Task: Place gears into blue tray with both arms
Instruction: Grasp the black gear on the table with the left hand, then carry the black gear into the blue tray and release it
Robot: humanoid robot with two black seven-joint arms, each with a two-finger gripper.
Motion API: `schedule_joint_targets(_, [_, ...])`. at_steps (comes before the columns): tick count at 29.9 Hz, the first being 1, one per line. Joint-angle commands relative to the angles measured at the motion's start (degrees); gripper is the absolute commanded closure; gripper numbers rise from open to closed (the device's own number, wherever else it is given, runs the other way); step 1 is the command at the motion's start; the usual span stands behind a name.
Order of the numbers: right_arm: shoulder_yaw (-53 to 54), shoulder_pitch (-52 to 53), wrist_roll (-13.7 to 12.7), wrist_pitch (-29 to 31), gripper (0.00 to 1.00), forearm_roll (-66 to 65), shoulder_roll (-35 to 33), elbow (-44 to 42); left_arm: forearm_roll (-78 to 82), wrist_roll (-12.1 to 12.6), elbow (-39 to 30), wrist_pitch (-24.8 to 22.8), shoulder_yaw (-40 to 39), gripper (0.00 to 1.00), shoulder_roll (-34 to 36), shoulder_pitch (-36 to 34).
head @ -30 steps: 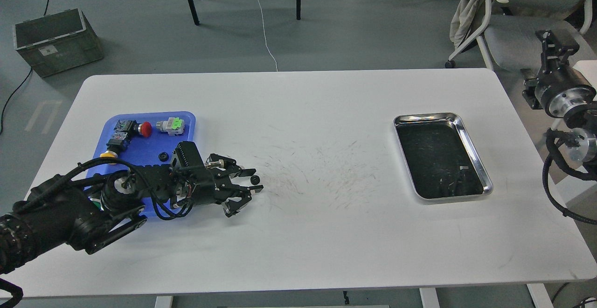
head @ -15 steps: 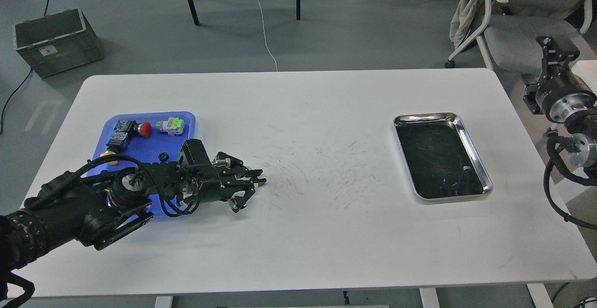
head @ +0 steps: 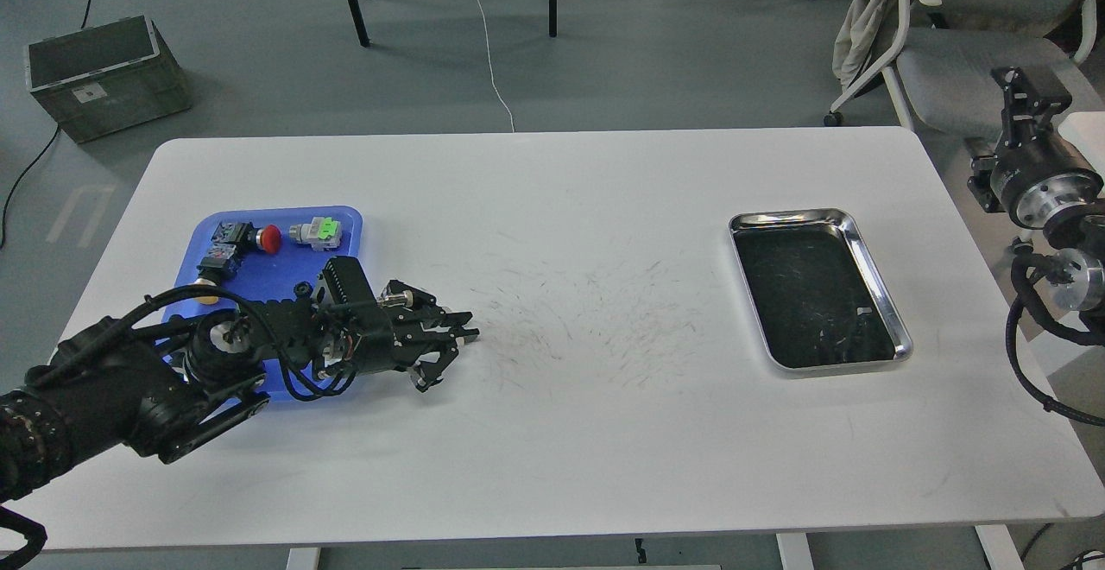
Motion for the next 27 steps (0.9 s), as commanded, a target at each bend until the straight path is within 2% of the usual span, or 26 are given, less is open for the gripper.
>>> schedule_joint_targets(1, [0.1, -0.1, 0.0, 0.0, 0.06, 0.0, 0.0, 0.0, 0.0, 0.0, -0.1, 0.0, -0.3, 0.67, 0.2, 0.0])
schedule_joint_targets(6, [0.0, -0.1, 0.1, 0.0, 0.06, 0.0, 0.0, 0.1, 0.0, 0.0, -0.1, 0.0, -0.3, 0.58, 0.3, -0.2])
schedule_joint_targets(19, [0.0, -0.2, 0.1, 0.0, 0.06, 0.0, 0.0, 0.1, 0.0, 0.0, 0.3, 0.1, 0.2, 0.57, 1.0, 0.5])
schedule_joint_targets(22, [0.0, -0.2, 0.2, -0.1, 0.06, 0.0, 0.0, 0.1, 0.0, 0.0, 0.5, 0.2, 0.1, 0.65, 0.9, 0.4])
schedule_joint_targets(24, [0.0, -0.1, 0.2, -0.1, 0.06, 0.0, 0.0, 0.1, 0.0, 0.0, 0.5, 1.3, 0.3, 0.78, 0.9, 0.3])
schedule_joint_targets(27, [0.0, -0.1, 0.3, -0.1, 0.06, 0.0, 0.0, 0.1, 0.0, 0.0, 0.7, 1.6, 0.4, 0.83, 0.9, 0.3])
